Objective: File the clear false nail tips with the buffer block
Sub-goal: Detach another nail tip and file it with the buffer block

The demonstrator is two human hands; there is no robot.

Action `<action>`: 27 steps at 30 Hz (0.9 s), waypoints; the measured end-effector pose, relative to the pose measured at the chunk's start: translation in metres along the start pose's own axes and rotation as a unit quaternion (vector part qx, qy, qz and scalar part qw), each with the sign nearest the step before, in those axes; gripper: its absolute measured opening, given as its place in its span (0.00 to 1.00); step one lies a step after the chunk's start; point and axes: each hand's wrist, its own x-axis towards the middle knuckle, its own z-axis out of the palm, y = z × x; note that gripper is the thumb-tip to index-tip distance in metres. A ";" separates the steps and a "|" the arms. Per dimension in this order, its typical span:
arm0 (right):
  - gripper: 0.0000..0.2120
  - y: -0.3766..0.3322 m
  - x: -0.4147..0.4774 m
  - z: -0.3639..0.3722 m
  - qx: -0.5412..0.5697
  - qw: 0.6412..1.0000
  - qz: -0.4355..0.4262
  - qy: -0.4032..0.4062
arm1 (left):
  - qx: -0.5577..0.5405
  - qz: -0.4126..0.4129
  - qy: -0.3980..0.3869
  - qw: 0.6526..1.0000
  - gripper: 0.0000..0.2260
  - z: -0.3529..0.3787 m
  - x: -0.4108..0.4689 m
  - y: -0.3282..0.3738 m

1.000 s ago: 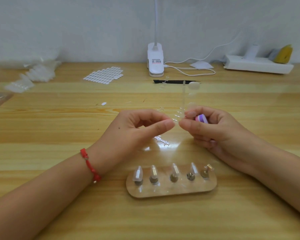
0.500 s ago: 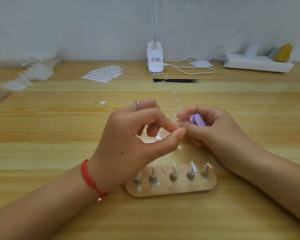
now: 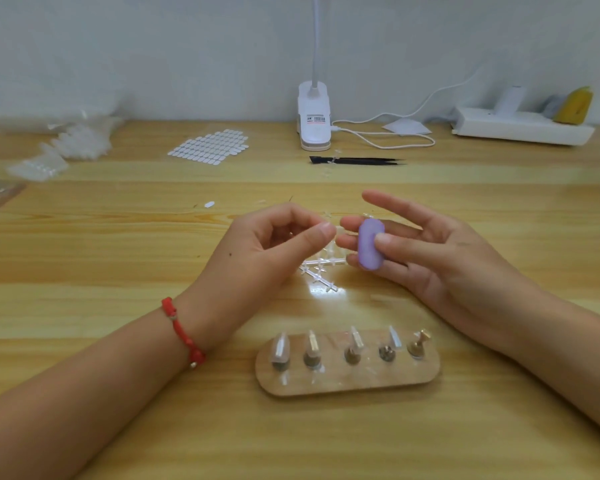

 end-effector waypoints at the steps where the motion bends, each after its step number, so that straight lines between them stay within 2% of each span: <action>1: 0.24 -0.001 -0.001 0.001 -0.011 1.000 -0.003 0.003 | -0.006 0.003 -0.010 1.000 0.04 0.000 0.000 0.000; 7: 0.18 -0.001 -0.005 0.009 -0.068 0.997 -0.016 0.031 | -0.007 0.012 -0.047 0.999 0.03 0.001 -0.002 0.002; 12: 0.24 0.000 -0.008 0.011 -0.150 0.989 -0.014 0.014 | 0.004 -0.004 -0.045 0.999 0.04 -0.001 -0.001 -0.001; 14: 0.22 0.000 -0.009 0.012 -0.171 0.985 -0.012 0.016 | 0.023 -0.004 -0.061 0.998 0.04 0.000 -0.001 -0.002; 19: 0.21 0.000 -0.009 0.013 -0.128 0.990 -0.017 0.057 | 0.041 -0.013 -0.073 0.996 0.04 0.001 -0.001 -0.004; 22: 0.21 -0.001 -0.009 0.017 -0.165 0.985 -0.006 0.044 | 0.030 -0.014 -0.044 0.998 0.04 0.000 0.000 -0.005; 27: 0.21 -0.001 -0.009 0.016 -0.147 0.986 -0.018 0.073 | 0.050 -0.011 -0.054 0.997 0.04 0.001 -0.001 -0.005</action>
